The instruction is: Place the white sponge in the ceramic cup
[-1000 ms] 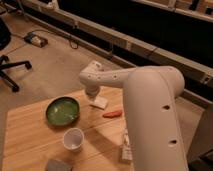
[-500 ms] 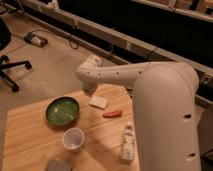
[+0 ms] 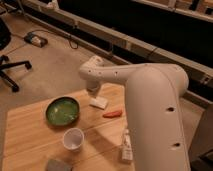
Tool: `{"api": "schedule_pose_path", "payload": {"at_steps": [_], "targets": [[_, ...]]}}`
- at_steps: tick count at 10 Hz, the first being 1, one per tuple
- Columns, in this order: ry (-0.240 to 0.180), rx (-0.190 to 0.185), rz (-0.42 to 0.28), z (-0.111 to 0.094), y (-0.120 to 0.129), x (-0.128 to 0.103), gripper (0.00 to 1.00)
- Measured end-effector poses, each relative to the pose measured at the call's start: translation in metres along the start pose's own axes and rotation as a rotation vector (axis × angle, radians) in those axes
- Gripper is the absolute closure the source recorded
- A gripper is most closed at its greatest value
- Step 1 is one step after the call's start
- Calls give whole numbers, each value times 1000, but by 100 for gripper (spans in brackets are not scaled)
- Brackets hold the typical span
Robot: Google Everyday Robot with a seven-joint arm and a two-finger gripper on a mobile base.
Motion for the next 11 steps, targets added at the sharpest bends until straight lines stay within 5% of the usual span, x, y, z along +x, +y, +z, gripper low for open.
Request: {"api": "schedule_pose_path", "payload": {"at_steps": [2, 11], "targets": [[28, -18, 30, 14, -4, 11, 20], [59, -96, 34, 50, 2, 22, 20]]}}
